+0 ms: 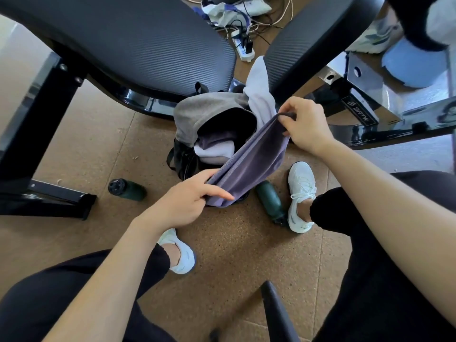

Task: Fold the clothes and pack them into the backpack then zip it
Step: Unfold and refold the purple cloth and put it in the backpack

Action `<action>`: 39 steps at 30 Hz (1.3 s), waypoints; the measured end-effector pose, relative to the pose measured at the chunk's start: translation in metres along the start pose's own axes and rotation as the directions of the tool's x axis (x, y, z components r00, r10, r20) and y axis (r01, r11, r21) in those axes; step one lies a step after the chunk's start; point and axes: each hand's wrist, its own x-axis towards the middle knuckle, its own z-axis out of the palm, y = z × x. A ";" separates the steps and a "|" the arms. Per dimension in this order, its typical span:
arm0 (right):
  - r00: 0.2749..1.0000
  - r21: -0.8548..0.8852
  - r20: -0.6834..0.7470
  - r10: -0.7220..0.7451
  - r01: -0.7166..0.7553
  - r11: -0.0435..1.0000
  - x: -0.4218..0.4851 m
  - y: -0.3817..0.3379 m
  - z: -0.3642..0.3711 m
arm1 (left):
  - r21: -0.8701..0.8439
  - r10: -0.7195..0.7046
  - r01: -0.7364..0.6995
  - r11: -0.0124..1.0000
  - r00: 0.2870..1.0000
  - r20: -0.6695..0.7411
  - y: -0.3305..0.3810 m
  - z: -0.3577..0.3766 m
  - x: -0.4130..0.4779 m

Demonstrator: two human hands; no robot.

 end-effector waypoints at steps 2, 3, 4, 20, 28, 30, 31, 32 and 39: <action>0.984 0.043 -0.142 -0.108 0.115 0.992 -0.001 -0.007 0.000 | 0.180 0.032 0.011 0.984 0.972 -0.231 0.004 -0.005 -0.004; 0.963 0.076 -0.223 -0.154 0.174 0.982 -0.002 -0.012 -0.001 | 0.235 0.099 0.002 0.972 0.903 -0.418 0.003 -0.009 -0.005; 0.949 0.088 -0.262 -0.178 0.207 0.974 -0.003 -0.014 -0.002 | 0.286 0.153 0.019 0.958 0.808 -0.569 0.000 -0.012 -0.008; 0.992 -0.132 0.113 0.050 -0.034 0.991 0.004 0.006 0.001 | -0.172 -0.280 0.222 0.960 0.812 -0.513 -0.015 -0.007 0.001; 0.993 -0.124 0.109 -0.047 0.061 0.990 0.001 0.003 -0.009 | -0.166 -0.240 0.173 0.971 0.699 -0.674 -0.015 -0.015 -0.003; 0.989 -0.122 0.138 -0.051 0.068 0.990 0.002 0.003 -0.010 | -0.264 -0.298 0.155 0.952 0.660 -0.689 -0.018 -0.017 -0.001; 0.990 -0.121 0.128 -0.054 0.070 0.990 0.002 0.004 -0.011 | -0.309 -0.327 0.147 0.940 0.647 -0.689 -0.019 -0.019 0.000; 0.992 -0.116 0.109 -0.056 0.069 0.991 0.003 0.005 -0.011 | -0.351 -0.352 0.134 0.927 0.635 -0.687 -0.021 -0.020 0.001; 0.999 -0.011 0.044 0.012 -0.012 1.000 0.007 0.010 -0.007 | -0.477 -0.480 0.130 0.869 0.449 -0.754 -0.021 -0.024 0.001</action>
